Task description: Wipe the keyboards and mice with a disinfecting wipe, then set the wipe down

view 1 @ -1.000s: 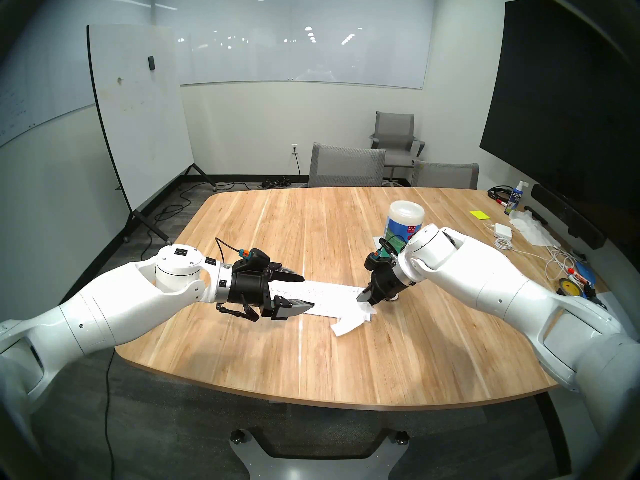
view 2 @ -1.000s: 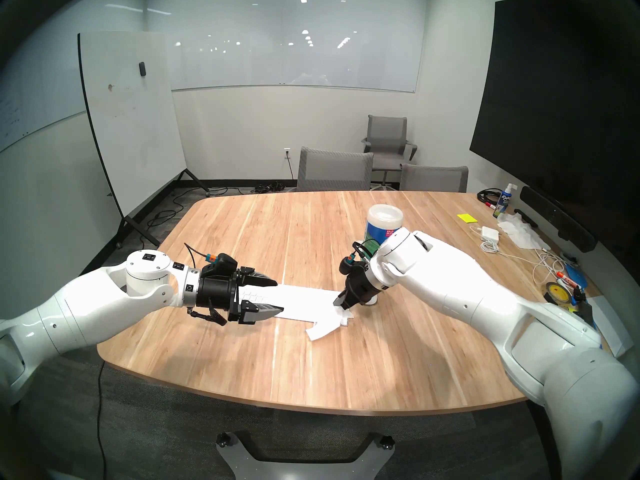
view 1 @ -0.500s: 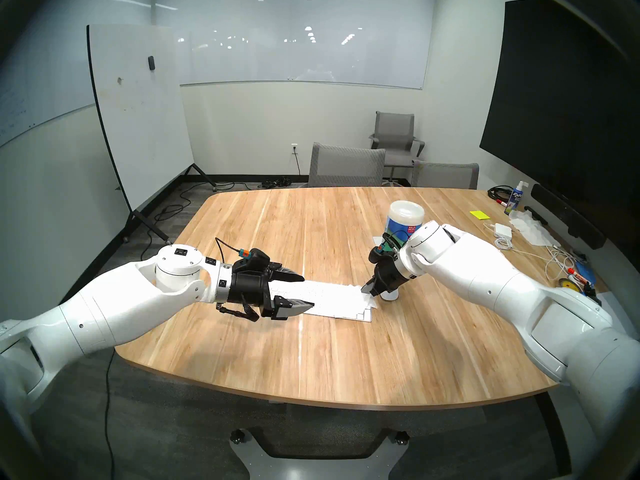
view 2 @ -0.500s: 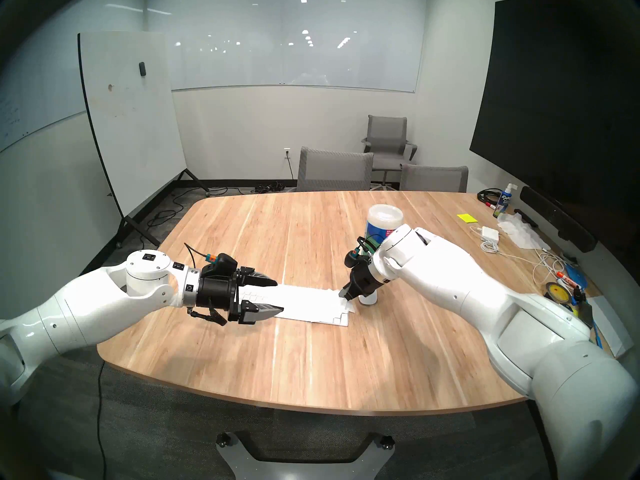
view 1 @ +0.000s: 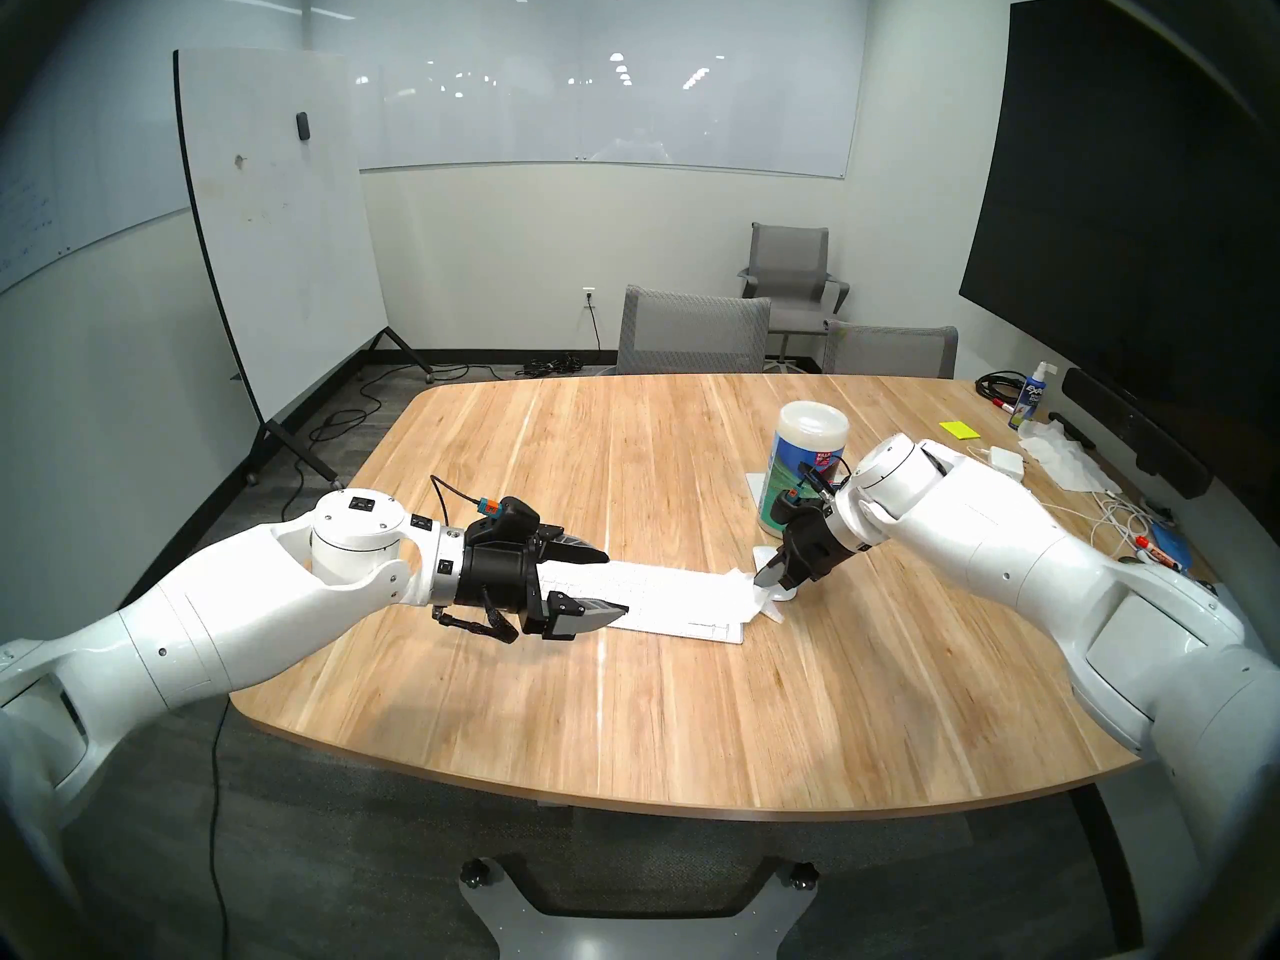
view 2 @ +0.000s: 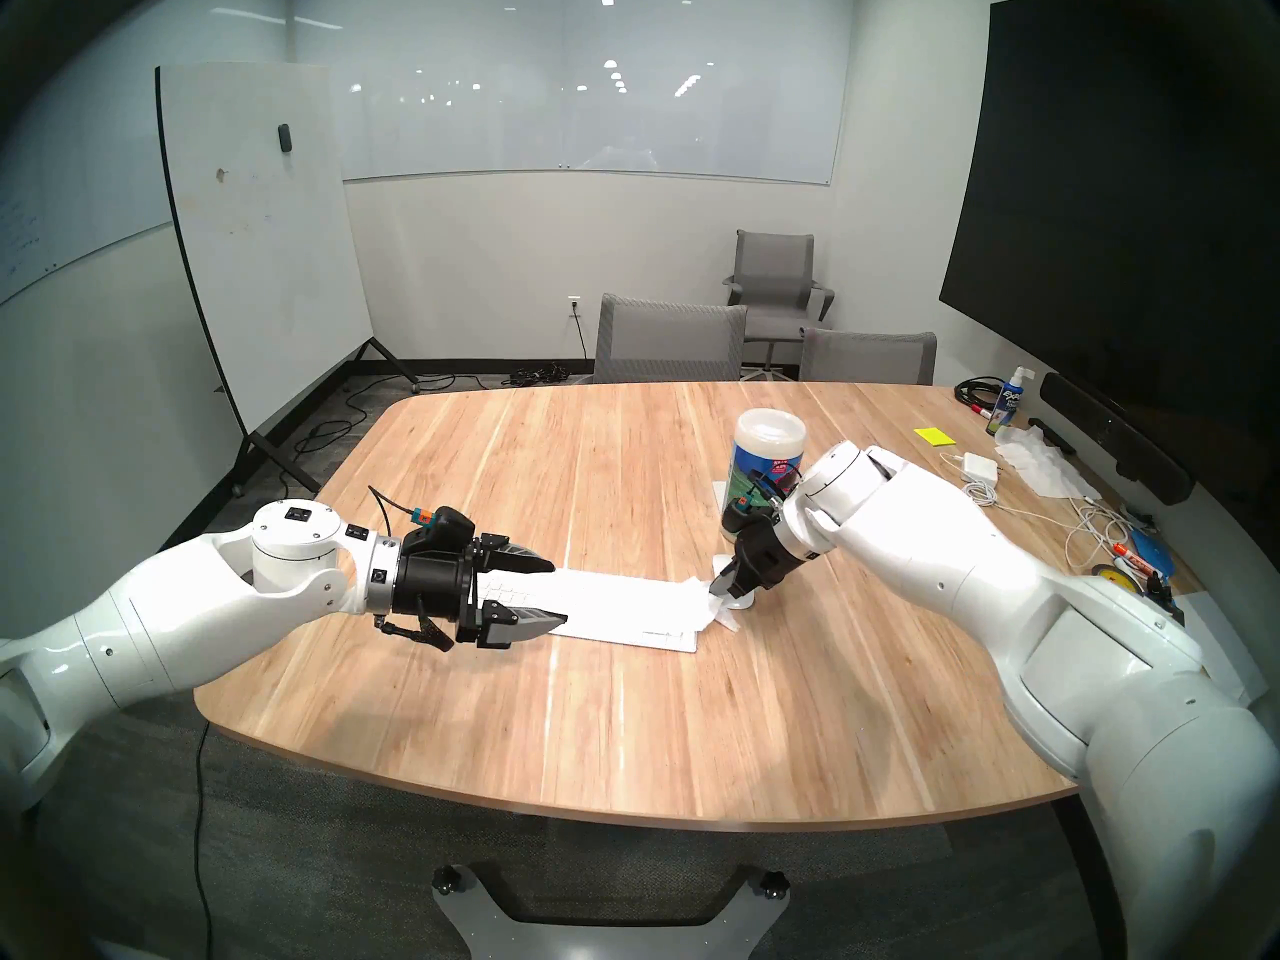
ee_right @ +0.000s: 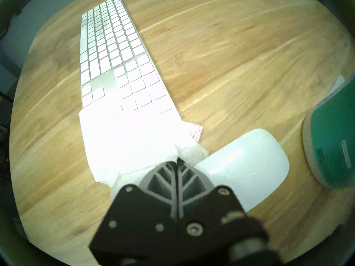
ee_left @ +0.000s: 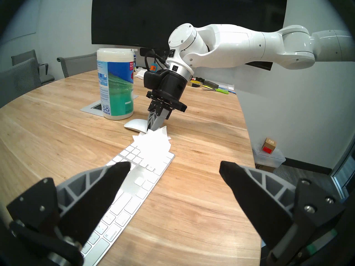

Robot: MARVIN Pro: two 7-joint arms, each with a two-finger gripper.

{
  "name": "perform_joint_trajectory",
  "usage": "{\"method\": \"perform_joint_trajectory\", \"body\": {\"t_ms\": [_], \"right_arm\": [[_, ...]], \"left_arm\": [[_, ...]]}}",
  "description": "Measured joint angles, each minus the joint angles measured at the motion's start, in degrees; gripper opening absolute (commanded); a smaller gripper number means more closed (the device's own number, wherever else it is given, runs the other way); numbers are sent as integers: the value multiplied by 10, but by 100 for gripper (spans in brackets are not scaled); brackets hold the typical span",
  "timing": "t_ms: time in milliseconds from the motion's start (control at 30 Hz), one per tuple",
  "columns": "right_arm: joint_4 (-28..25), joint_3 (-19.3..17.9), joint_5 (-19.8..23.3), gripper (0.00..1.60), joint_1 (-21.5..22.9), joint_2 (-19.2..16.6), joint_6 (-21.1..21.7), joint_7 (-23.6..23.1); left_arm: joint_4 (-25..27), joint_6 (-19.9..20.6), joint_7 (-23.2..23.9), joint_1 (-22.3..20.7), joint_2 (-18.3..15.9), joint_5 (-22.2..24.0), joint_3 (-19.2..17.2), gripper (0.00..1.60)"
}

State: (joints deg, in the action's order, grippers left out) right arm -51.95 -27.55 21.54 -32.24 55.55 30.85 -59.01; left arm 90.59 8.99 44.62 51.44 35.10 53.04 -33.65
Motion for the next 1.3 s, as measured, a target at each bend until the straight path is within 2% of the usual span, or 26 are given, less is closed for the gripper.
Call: {"method": "perform_joint_trajectory", "body": {"t_ms": [367, 700, 933, 1300], "right_arm": [[-90, -14, 19, 0, -12, -60, -3, -67], [-122, -69, 72, 0, -14, -118, 15, -111], [-111, -99, 95, 0, -14, -144, 26, -117], [-20, -129, 105, 0, -13, -141, 35, -73]], "left_arm": [[0, 0, 0, 0, 0, 0, 0, 160], [0, 0, 0, 0, 0, 0, 0, 160], [0, 0, 0, 0, 0, 0, 0, 160], [0, 0, 0, 0, 0, 0, 0, 160]]}}
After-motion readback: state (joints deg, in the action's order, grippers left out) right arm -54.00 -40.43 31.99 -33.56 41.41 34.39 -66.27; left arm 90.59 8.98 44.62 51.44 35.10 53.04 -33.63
